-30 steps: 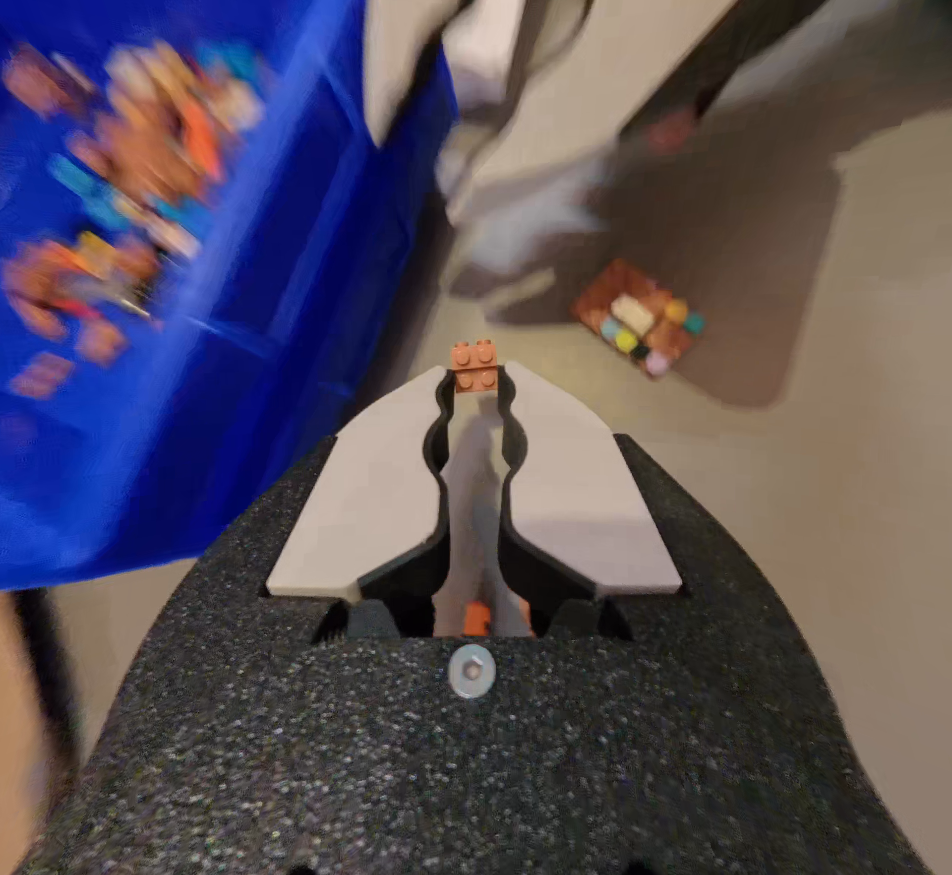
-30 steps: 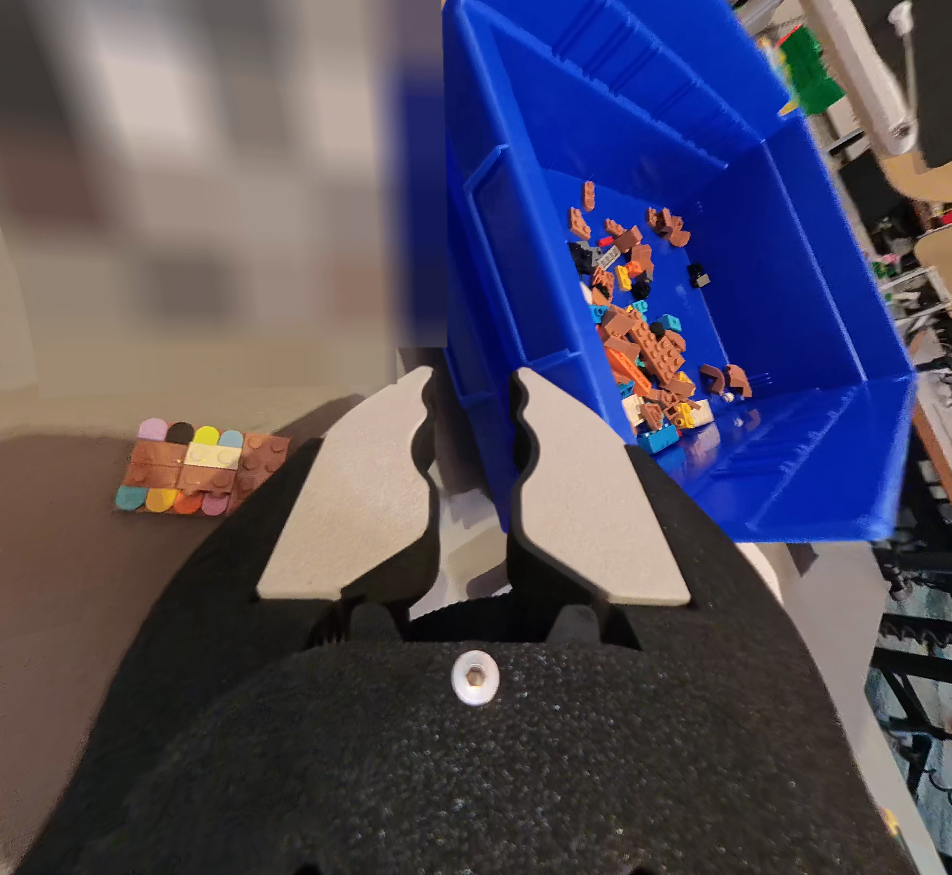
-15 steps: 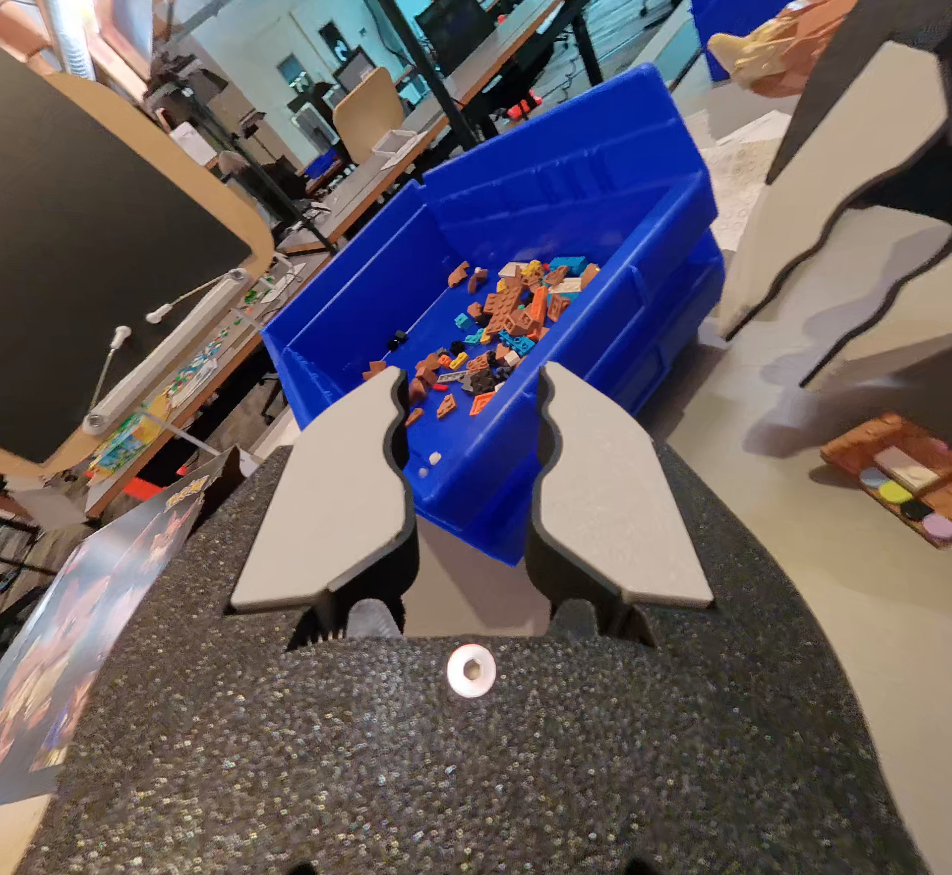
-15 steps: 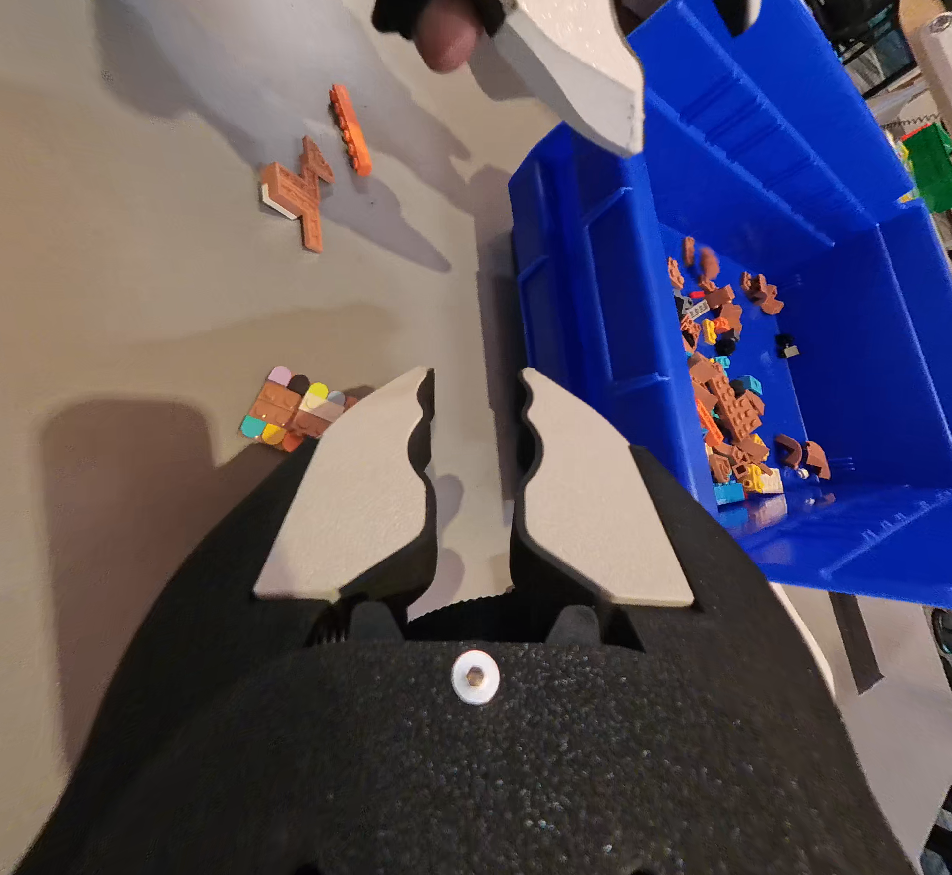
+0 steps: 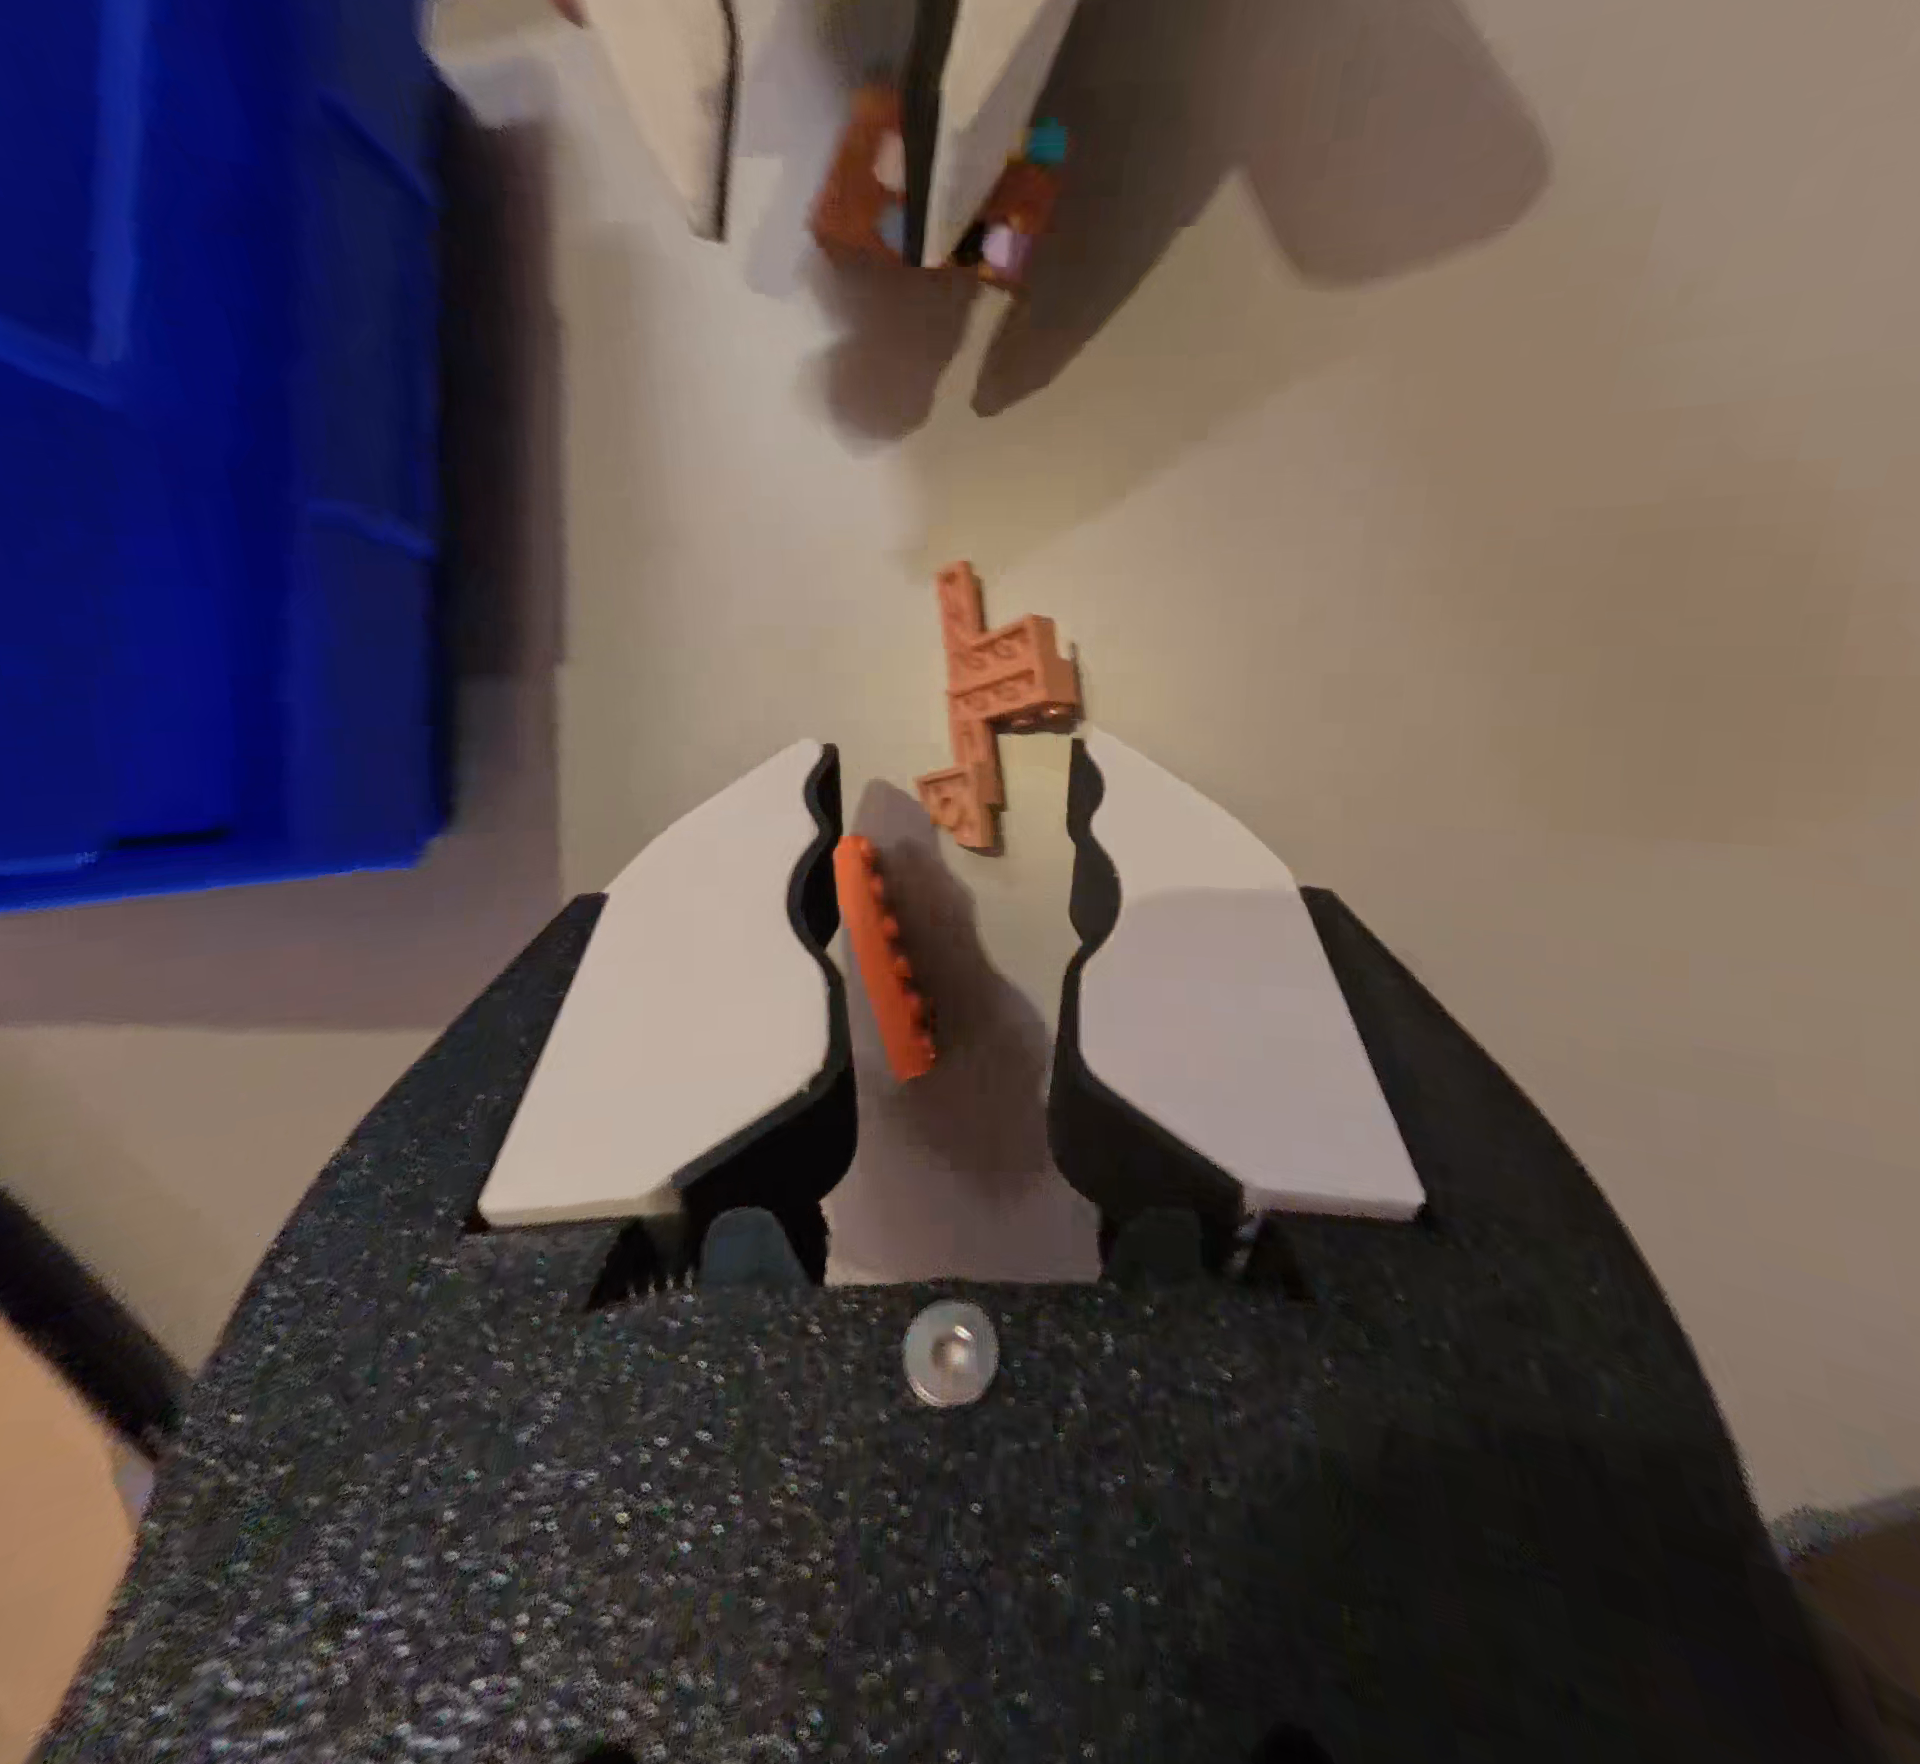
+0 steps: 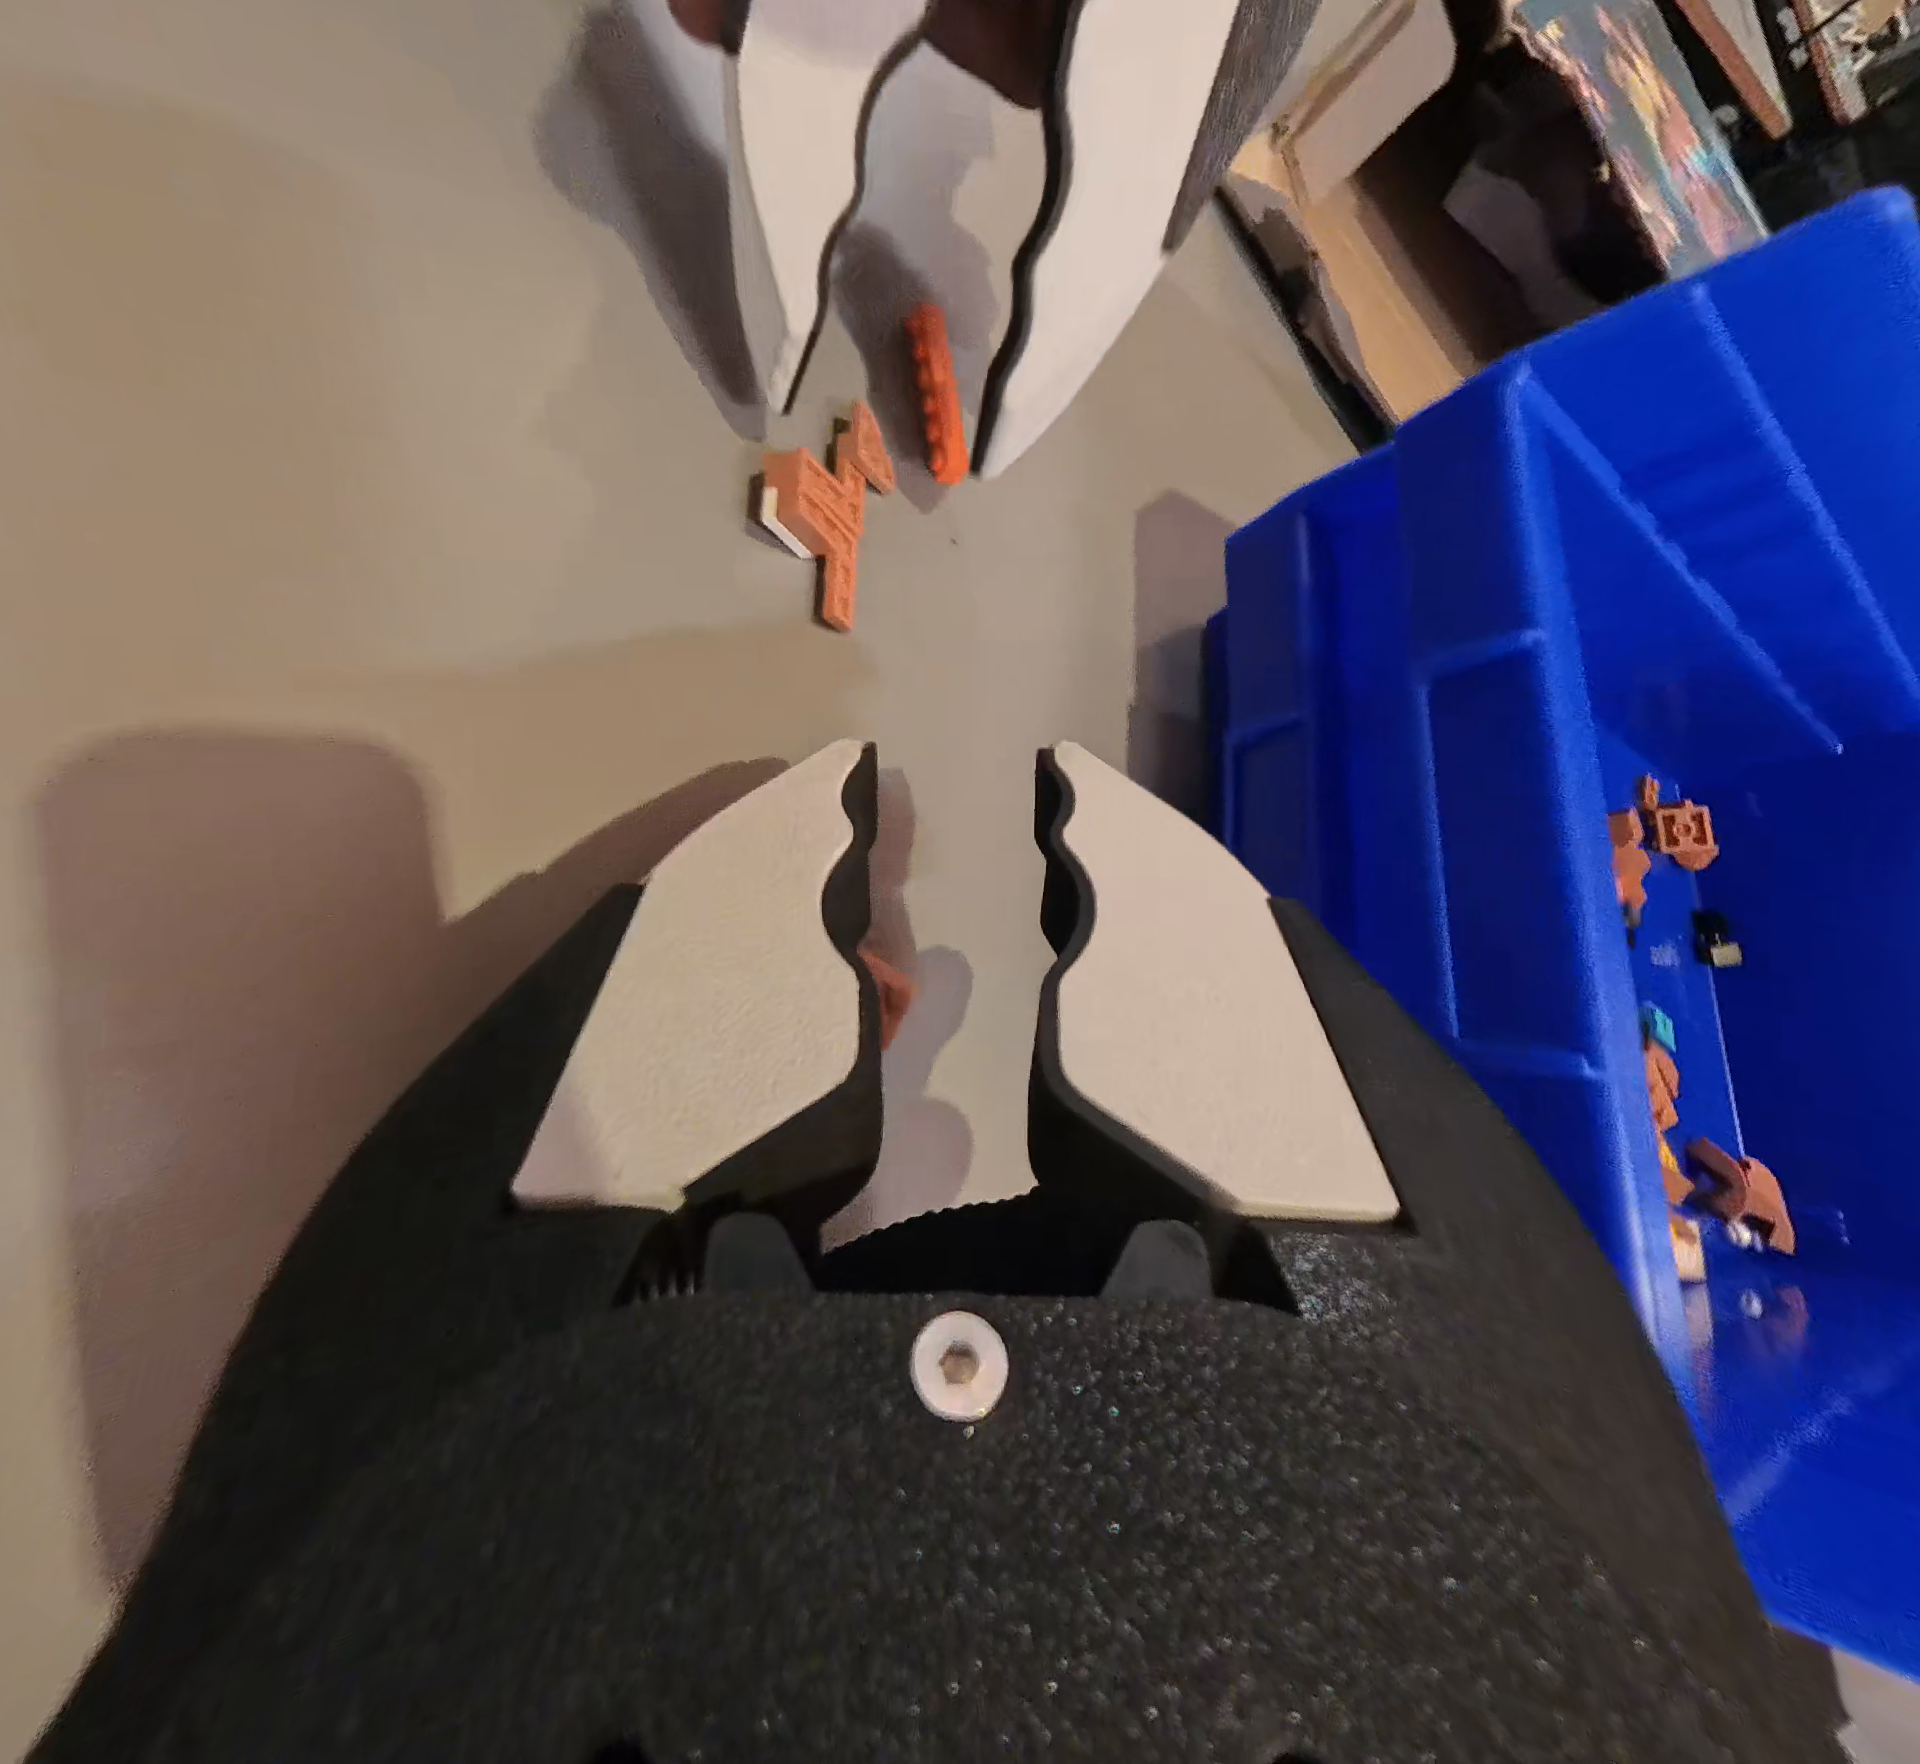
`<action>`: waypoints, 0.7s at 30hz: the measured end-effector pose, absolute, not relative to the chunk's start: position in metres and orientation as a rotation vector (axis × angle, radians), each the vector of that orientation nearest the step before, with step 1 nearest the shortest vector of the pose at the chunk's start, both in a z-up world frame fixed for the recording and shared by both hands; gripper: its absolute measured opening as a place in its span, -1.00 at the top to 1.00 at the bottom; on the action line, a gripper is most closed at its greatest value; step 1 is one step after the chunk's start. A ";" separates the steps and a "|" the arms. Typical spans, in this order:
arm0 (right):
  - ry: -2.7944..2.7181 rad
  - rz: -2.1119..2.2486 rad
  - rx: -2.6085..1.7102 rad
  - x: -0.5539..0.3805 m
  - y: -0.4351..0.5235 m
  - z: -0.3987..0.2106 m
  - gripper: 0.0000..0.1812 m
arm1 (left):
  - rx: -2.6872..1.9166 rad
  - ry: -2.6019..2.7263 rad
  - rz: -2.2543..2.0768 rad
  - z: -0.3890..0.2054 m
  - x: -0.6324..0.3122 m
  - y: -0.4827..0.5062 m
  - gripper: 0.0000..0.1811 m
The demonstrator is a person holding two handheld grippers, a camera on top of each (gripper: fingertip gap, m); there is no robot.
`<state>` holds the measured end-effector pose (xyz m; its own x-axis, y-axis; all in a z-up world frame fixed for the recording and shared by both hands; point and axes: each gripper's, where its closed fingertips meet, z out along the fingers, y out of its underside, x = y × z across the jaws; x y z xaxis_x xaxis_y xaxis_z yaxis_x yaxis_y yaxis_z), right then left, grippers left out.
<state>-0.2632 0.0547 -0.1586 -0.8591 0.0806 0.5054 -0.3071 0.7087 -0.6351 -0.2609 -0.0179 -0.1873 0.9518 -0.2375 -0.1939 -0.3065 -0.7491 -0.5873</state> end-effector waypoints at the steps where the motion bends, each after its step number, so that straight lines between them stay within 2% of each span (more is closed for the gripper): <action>1: -2.402 1.020 0.189 -0.262 0.051 -0.160 0.68 | -2.479 0.407 0.144 -0.192 -0.259 -0.018 0.54; 5: -2.379 1.020 0.247 -0.255 0.037 -0.164 0.68 | -2.495 0.462 0.192 -0.198 -0.260 -0.018 0.65; 7: -2.365 1.013 0.264 -0.254 0.031 -0.167 0.68 | -2.508 0.468 0.204 -0.200 -0.262 -0.020 0.84; 8: -2.356 1.003 0.271 -0.254 0.029 -0.169 0.68 | -2.503 0.464 0.209 -0.200 -0.263 -0.019 0.86; 18: -2.294 0.953 0.258 -0.262 0.020 -0.173 0.62 | -2.363 0.400 0.290 -0.175 -0.267 0.003 0.90; 21: -2.255 0.940 0.244 -0.267 0.022 -0.169 0.66 | -2.276 0.402 0.307 -0.162 -0.262 0.015 0.90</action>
<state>-0.2674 0.0217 -0.1690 -0.7560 0.0805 0.6496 -0.4046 0.7226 -0.5605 -0.2625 0.0154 -0.1619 0.9205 -0.1892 -0.3420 -0.3798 -0.6394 -0.6685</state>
